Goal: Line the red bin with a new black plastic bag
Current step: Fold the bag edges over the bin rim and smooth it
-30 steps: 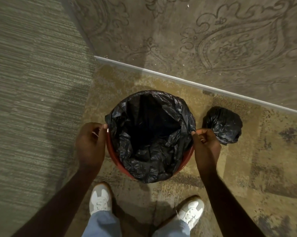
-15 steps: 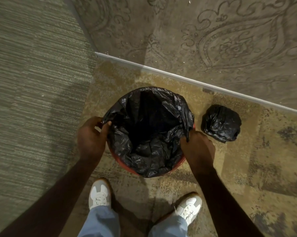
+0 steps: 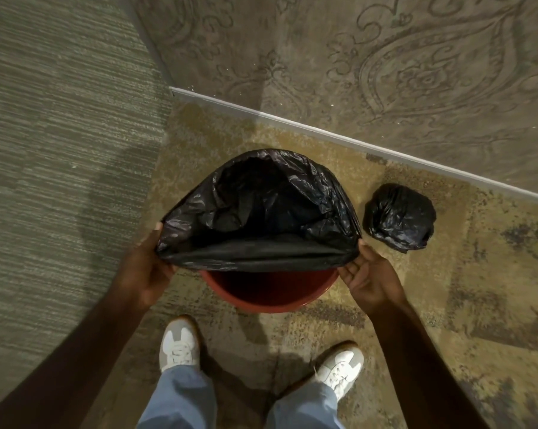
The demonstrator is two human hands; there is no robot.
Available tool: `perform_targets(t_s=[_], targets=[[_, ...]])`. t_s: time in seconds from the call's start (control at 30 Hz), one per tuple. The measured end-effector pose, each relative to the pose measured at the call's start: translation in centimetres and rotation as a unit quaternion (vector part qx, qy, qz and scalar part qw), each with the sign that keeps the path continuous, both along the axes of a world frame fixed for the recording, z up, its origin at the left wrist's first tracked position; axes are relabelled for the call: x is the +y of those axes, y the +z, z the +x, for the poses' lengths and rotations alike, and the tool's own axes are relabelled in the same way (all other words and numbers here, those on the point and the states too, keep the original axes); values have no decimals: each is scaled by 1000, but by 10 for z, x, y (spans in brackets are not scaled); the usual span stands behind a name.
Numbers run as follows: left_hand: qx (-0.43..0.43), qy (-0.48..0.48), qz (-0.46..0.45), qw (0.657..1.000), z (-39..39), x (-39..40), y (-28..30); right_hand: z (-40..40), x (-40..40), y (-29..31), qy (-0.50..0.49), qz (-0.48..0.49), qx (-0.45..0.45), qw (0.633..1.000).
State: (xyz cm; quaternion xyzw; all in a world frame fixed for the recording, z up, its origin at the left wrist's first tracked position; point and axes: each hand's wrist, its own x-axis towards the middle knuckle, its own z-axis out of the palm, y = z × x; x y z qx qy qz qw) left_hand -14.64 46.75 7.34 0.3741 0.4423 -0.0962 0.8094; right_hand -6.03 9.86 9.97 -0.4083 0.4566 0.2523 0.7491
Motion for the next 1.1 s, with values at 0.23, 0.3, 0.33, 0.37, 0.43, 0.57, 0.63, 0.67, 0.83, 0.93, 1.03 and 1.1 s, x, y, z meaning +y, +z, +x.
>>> perform_targets(t_s=[0.23, 0.3, 0.33, 0.37, 0.43, 0.57, 0.63, 0.67, 0.83, 0.93, 1.03, 1.1], targets=[[6, -64, 106, 992, -9, -32, 5, -2, 7, -9, -18, -78, -8, 997], [21, -69, 152, 986, -15, -39, 5, -4, 9, -11, -4, -136, -34, 990], [28, -59, 158, 985, -20, -42, 4, -6, 9, -13, 13, -177, -51, 983], [31, -44, 151, 987, -25, -43, 2, -7, 9, -15, 30, -217, -72, 973], [27, -31, 107, 993, -33, -46, -2, -11, 12, -19, 45, -277, -113, 953], [-1, -18, 26, 1000, -39, -49, -11, -16, 22, -28, 14, -309, -146, 940], [1, -9, 14, 1000, -40, -50, -10, -17, 24, -32, -10, -321, -141, 937], [2, -10, 14, 1000, -41, -51, -9, -18, 24, -35, -18, -323, -138, 936], [4, -42, 21, 999, -56, -59, -12, -24, 17, -42, -75, -242, -90, 963], [22, -52, 84, 995, -58, -68, -12, -33, 11, -49, -95, -174, -41, 979], [21, -66, 128, 989, -53, -76, -9, -42, 11, -54, -73, -139, -45, 987], [13, -57, 149, 987, -50, -82, -9, -45, 14, -55, -41, -137, -66, 988]])
